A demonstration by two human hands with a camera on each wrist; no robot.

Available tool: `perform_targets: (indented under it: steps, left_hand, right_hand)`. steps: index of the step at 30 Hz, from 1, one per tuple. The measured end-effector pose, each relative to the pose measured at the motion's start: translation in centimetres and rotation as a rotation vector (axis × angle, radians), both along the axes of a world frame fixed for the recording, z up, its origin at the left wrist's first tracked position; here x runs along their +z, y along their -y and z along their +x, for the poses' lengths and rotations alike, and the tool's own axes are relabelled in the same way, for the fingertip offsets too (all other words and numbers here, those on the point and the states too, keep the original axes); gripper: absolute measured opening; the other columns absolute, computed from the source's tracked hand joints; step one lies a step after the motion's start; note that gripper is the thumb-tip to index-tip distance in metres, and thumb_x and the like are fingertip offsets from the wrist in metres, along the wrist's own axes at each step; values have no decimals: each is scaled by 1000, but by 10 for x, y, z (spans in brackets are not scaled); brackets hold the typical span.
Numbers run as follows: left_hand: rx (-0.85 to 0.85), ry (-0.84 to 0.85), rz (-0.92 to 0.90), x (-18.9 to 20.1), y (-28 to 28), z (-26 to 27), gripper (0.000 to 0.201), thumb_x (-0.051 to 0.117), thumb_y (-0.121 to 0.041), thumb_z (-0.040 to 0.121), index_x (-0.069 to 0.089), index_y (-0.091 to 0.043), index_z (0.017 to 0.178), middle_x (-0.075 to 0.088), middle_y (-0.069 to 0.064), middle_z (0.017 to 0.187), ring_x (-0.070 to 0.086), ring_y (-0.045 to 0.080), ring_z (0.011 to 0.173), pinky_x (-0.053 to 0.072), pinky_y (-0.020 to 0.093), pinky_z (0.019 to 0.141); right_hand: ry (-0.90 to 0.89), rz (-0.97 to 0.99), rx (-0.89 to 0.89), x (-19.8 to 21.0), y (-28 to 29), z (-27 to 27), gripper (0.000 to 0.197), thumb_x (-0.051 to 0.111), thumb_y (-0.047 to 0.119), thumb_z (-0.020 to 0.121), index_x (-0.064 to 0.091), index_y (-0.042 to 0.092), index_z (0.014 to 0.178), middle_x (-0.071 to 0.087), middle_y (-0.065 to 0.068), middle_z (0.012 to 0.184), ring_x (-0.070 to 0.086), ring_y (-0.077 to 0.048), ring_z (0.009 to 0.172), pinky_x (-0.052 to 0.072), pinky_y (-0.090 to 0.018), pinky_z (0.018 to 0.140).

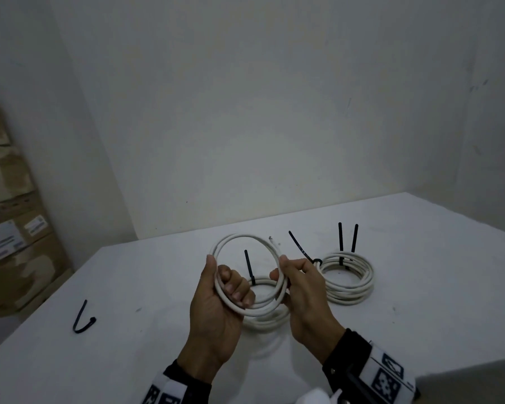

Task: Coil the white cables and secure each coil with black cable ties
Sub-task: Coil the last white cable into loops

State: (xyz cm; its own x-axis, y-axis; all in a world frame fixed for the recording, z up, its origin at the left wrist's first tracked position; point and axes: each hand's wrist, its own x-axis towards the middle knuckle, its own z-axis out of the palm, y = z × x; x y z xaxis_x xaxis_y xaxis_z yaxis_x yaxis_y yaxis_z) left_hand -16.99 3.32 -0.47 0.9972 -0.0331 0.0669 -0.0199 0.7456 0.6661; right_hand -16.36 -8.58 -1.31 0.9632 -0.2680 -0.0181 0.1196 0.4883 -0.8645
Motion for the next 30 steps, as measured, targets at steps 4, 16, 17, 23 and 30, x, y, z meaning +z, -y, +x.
perform_targets:
  steps: [4, 16, 17, 23, 30]
  left_hand:
    - [93, -44, 6, -2, 4, -1, 33, 42, -35, 98, 46, -14, 73, 30, -3, 46, 30, 9, 37, 31, 21, 35]
    - [259, -126, 70, 0, -3, 7, 29, 45, -34, 99, 42, -15, 76, 21, -8, 43, 19, 5, 30, 17, 12, 32]
    - [250, -125, 74, 0, -3, 7, 29, 45, -34, 98, 43, -15, 76, 21, -8, 43, 18, 5, 30, 16, 12, 32]
    - [220, -128, 138, 0, -1, 4, 27, 48, -32, 98, 44, -14, 78, 21, -7, 43, 17, 5, 31, 16, 12, 33]
    - [274, -207, 151, -4, -4, 9, 26, 49, -30, 98, 43, -13, 78, 21, -8, 41, 18, 5, 30, 15, 13, 32]
  right_hand:
    - [-4, -43, -19, -4, -1, 1, 20, 56, 19, 94, 53, 4, 81, 57, -2, 58, 44, -8, 44, 36, -19, 44]
    - [-12, 11, 56, -4, 0, -7, 19, 53, 21, 95, 52, 8, 82, 67, -8, 60, 51, -15, 45, 38, -22, 39]
    - [-31, 25, 63, -5, 0, -6, 18, 54, 18, 95, 53, 7, 81, 66, -8, 58, 48, -14, 43, 35, -21, 38]
    - [-203, 143, 311, -12, 2, 5, 17, 56, 12, 88, 61, 12, 72, 51, 0, 54, 36, -10, 45, 21, -21, 42]
    - [-67, 180, 458, -12, 5, 4, 36, 42, 35, 97, 65, 15, 79, 53, 1, 62, 44, -11, 51, 34, -21, 45]
